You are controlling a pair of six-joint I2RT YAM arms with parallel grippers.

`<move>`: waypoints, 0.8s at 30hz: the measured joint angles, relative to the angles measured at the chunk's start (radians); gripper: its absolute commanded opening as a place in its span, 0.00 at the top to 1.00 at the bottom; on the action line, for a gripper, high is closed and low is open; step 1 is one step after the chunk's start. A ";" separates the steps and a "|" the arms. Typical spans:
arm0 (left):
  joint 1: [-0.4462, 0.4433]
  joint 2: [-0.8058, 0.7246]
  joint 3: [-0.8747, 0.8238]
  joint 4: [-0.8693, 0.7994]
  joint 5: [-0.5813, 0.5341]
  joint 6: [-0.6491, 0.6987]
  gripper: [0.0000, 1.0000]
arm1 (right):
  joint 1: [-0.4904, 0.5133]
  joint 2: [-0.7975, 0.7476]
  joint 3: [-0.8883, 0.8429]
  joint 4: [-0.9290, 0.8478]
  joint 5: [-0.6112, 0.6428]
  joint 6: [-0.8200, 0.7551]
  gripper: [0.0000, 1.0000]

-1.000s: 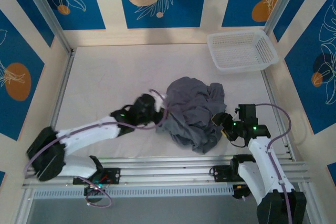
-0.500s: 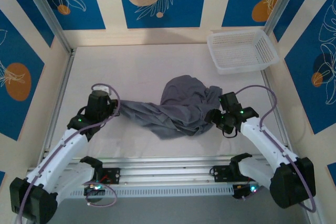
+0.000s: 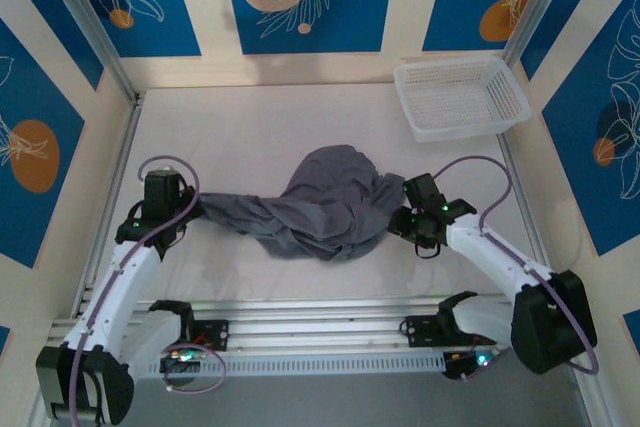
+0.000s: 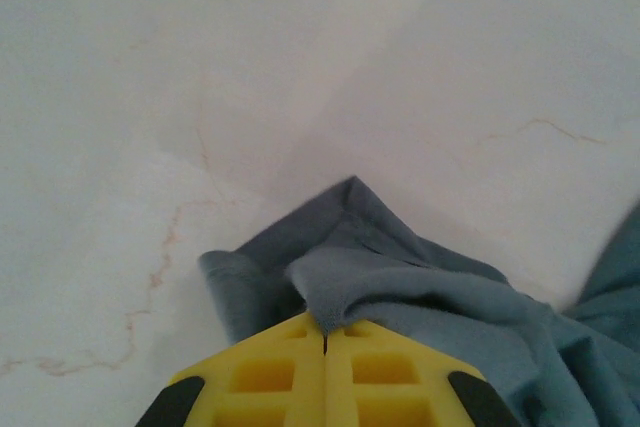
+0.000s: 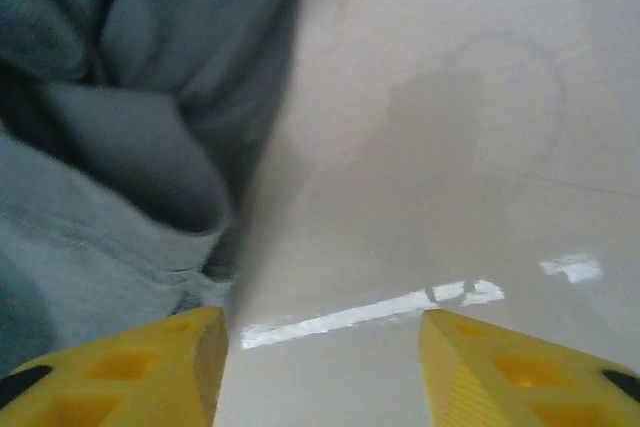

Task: Fold the inside-out t-shirt
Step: Flatten out the T-shirt at the center of the table.

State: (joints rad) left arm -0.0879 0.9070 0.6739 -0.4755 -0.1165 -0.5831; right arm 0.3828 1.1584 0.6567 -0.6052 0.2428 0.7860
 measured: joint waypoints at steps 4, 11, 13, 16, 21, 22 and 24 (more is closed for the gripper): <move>0.000 0.006 -0.008 0.031 0.065 -0.013 0.98 | 0.034 0.056 -0.014 0.119 -0.112 -0.005 0.41; 0.000 0.006 -0.013 0.042 0.112 -0.013 0.97 | 0.048 0.204 -0.010 0.201 -0.109 0.003 0.78; 0.000 0.006 -0.013 0.042 0.117 -0.013 0.97 | 0.049 0.217 -0.008 0.206 -0.114 0.008 1.00; 0.000 0.006 -0.013 0.041 0.118 -0.013 0.97 | 0.057 0.203 0.008 0.198 -0.127 0.019 1.00; 0.000 0.004 -0.012 0.040 0.146 -0.013 0.97 | 0.103 0.085 0.075 0.151 -0.137 0.026 1.00; 0.000 0.004 -0.008 0.037 0.155 -0.011 0.97 | 0.110 0.058 0.097 0.141 -0.139 0.026 1.00; 0.000 0.004 0.008 0.023 0.174 -0.007 0.98 | 0.121 0.011 0.142 0.128 -0.140 0.025 1.00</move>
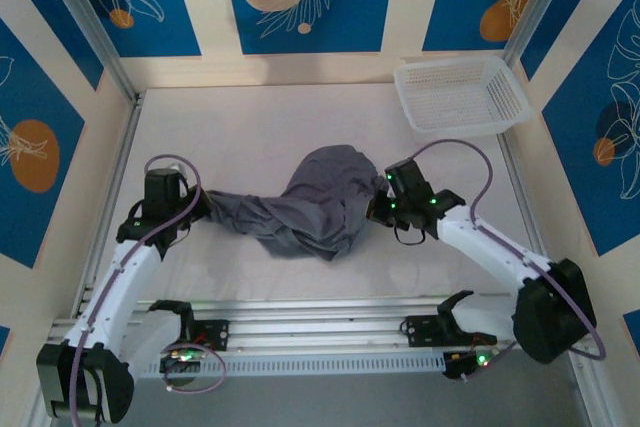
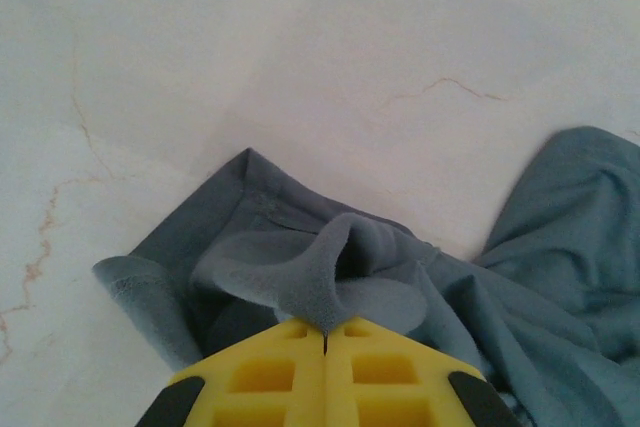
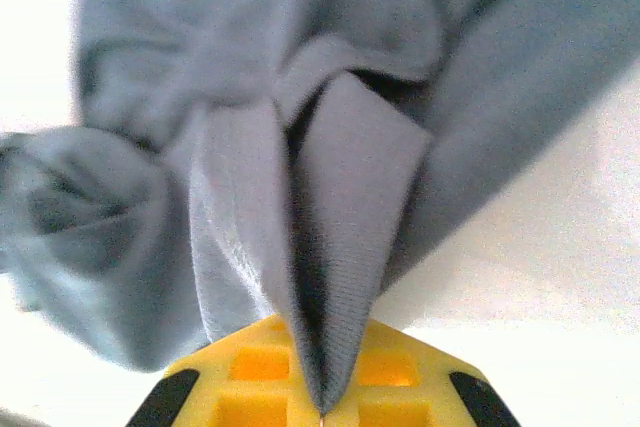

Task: Fold the inside-out t-shirt
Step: Flatten out the T-shirt at the center of the table.

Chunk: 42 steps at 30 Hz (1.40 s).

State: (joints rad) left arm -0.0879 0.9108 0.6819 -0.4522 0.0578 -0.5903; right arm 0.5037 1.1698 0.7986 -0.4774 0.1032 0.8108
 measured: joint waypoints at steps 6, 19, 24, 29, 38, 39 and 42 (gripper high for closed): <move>0.000 -0.025 0.185 -0.116 0.001 0.074 1.00 | -0.008 -0.139 0.132 -0.100 0.039 -0.028 1.00; 0.000 -0.197 0.765 -0.195 -0.192 0.198 1.00 | -0.054 -0.488 0.455 -0.133 0.208 -0.110 1.00; 0.000 -0.219 0.806 -0.165 -0.198 0.201 1.00 | -0.054 -0.464 0.377 -0.097 0.194 -0.123 0.97; 0.000 -0.169 0.645 -0.138 -0.196 0.198 1.00 | -0.054 -0.292 0.066 0.055 0.093 -0.073 0.62; 0.000 0.034 0.245 -0.150 -0.190 0.174 1.00 | -0.051 -0.114 -0.140 0.002 0.069 -0.040 0.38; 0.000 0.026 0.232 -0.151 -0.191 0.173 1.00 | -0.051 -0.121 -0.140 -0.009 0.094 -0.027 0.37; 0.001 -0.005 0.225 -0.137 -0.195 0.171 1.00 | -0.056 -0.115 -0.150 -0.063 0.182 0.030 0.21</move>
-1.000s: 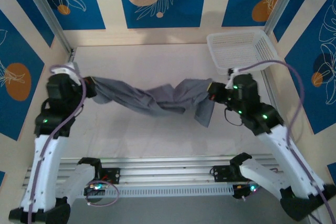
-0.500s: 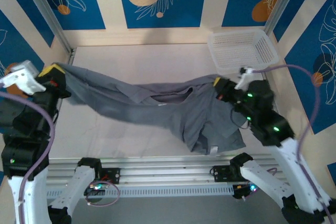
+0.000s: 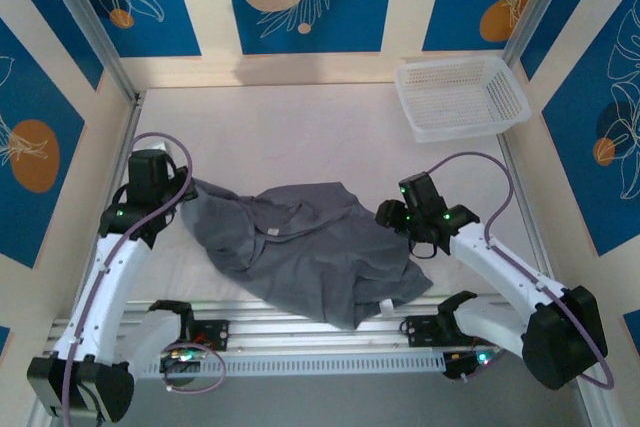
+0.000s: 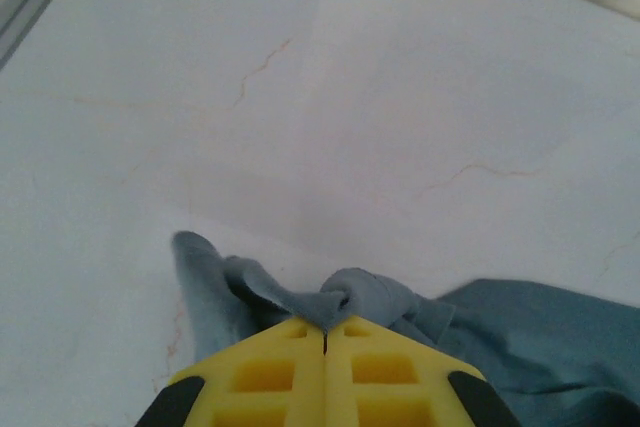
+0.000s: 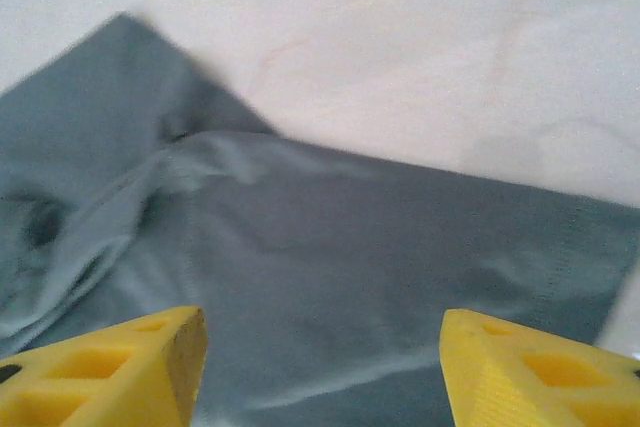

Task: Fold the inside-out t-shirt
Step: Flatten out the T-shirt at the center of the table.

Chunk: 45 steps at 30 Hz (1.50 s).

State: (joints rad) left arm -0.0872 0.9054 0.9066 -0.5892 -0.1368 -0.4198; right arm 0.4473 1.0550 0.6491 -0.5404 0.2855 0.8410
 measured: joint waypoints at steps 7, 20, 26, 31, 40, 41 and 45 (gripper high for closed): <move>0.000 -0.026 0.000 0.032 -0.003 0.000 1.00 | -0.066 0.087 -0.109 -0.021 0.036 0.091 0.12; 0.000 -0.025 -0.001 0.034 -0.003 0.002 1.00 | -0.114 0.170 -0.074 0.031 -0.013 0.011 1.00; 0.000 -0.026 0.049 0.027 -0.003 0.012 1.00 | -0.134 0.019 0.063 0.072 -0.054 -0.095 1.00; 0.000 -0.028 0.138 0.007 0.006 0.013 1.00 | -0.141 -0.103 0.193 0.021 -0.069 -0.156 1.00; 0.000 -0.044 0.544 -0.029 0.000 0.057 1.00 | -0.141 -0.292 0.640 -0.048 -0.046 -0.272 1.00; 0.000 -0.055 0.594 -0.026 -0.011 0.064 1.00 | -0.141 -0.316 0.689 -0.042 -0.037 -0.282 1.00; 0.000 -0.098 0.735 0.007 -0.062 0.091 1.00 | -0.141 -0.394 0.823 -0.009 -0.004 -0.321 1.00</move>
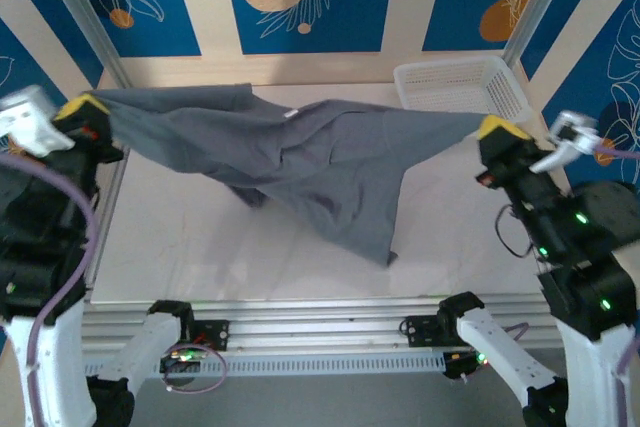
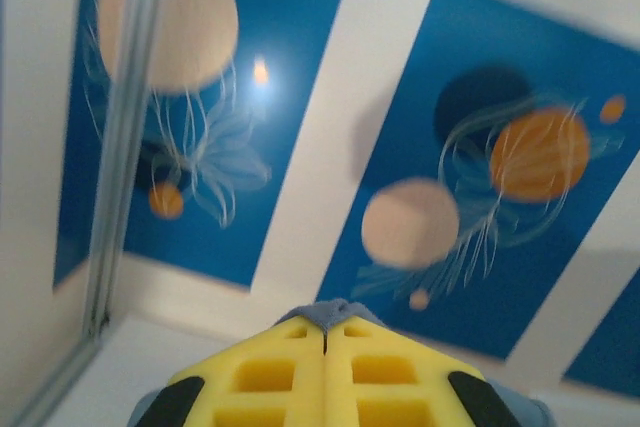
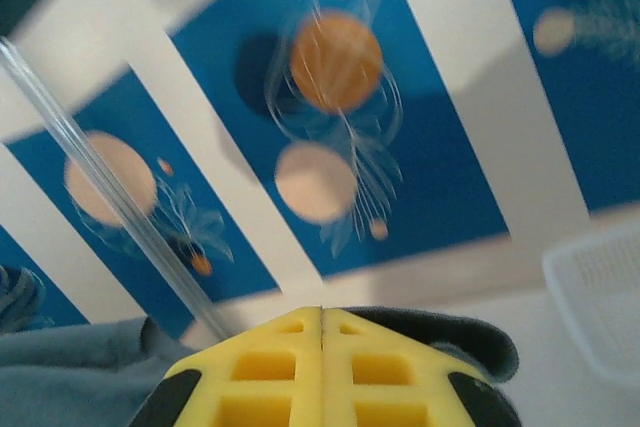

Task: Fold the inside-out t-shirt
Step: Flatten out the T-shirt at the center of the table.

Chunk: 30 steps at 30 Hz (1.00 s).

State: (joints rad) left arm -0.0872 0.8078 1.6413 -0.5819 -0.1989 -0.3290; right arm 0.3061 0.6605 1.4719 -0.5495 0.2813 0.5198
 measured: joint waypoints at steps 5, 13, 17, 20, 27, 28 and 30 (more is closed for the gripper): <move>0.000 -0.029 0.137 0.054 -0.057 0.028 1.00 | 0.000 -0.010 0.109 0.040 0.020 -0.052 1.00; 0.000 0.047 0.153 0.076 -0.078 0.063 1.00 | 0.000 0.104 0.222 0.076 0.068 -0.132 1.00; 0.000 0.178 0.134 0.093 -0.118 0.078 1.00 | -0.008 0.208 0.190 0.132 0.119 -0.192 1.00; 0.002 0.300 0.101 0.145 -0.149 0.092 1.00 | -0.074 0.312 0.138 0.191 0.128 -0.214 1.00; 0.069 0.636 -0.045 0.325 -0.117 0.066 0.87 | -0.303 0.604 -0.013 0.325 -0.006 -0.152 0.67; 0.080 0.686 -0.046 0.337 -0.099 0.060 0.67 | -0.315 0.645 -0.017 0.331 -0.035 -0.152 0.45; 0.101 0.805 -0.039 0.359 -0.058 0.050 0.12 | -0.333 0.756 0.016 0.326 -0.111 -0.159 0.21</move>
State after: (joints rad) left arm 0.0139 1.6123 1.6024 -0.2226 -0.2573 -0.2790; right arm -0.0273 1.4166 1.4883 -0.2237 0.1699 0.3603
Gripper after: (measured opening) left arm 0.345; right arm 0.426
